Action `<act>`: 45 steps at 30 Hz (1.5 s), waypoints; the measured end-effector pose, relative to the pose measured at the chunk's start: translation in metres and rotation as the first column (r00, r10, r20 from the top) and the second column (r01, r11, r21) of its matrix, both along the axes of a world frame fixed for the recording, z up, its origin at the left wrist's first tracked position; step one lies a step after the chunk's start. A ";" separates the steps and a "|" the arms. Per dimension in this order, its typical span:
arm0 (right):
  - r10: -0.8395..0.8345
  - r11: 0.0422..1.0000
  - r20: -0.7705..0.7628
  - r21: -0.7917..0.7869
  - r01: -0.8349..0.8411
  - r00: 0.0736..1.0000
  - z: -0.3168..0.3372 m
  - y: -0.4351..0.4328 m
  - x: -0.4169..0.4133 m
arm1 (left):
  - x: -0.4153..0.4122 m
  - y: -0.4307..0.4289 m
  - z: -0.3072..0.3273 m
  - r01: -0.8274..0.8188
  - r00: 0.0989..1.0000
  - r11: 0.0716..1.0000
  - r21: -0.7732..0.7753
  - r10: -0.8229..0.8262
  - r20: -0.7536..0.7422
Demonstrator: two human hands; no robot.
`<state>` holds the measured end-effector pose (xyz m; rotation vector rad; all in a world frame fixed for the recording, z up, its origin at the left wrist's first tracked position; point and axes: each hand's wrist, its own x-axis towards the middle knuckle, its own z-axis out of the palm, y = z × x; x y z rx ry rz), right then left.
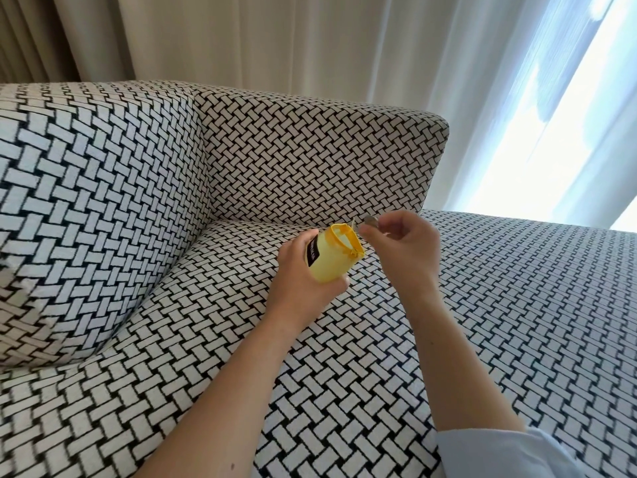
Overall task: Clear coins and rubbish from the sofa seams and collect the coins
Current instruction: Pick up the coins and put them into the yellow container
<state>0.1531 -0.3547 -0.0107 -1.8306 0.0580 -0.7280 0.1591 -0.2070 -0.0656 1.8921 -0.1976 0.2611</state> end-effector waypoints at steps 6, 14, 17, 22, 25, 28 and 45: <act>0.153 0.988 -0.131 -0.013 -0.156 0.979 0.000 0.009 -0.005 | -0.002 0.000 0.003 0.048 0.998 0.999 -0.018 -0.049 -0.036; 0.387 0.913 -0.213 -0.051 -0.406 0.897 0.009 -0.003 -0.011 | -0.004 0.001 0.007 0.028 0.998 0.992 -0.119 -0.034 -0.050; 0.456 0.867 -0.269 -0.081 -0.492 0.848 0.007 0.000 -0.013 | -0.005 0.001 0.008 0.044 0.997 0.985 -0.164 -0.053 -0.053; 0.525 0.836 -0.189 -0.069 -0.545 0.830 0.007 -0.001 -0.014 | -0.006 0.002 0.009 0.065 0.995 0.967 -0.247 -0.083 -0.063; 0.513 0.849 -0.119 -0.072 -0.523 0.850 0.006 -0.001 -0.011 | -0.008 0.002 0.010 0.065 0.995 0.964 -0.259 -0.084 -0.062; 0.461 0.885 -0.028 -0.056 -0.462 0.887 0.004 0.006 -0.008 | -0.009 0.000 0.011 0.040 0.998 0.984 -0.174 -0.050 -0.049; 0.296 0.952 0.116 -0.114 -0.283 0.948 0.020 0.025 -0.014 | -0.020 -0.001 0.026 -0.009 0.938 0.933 -0.360 0.132 0.320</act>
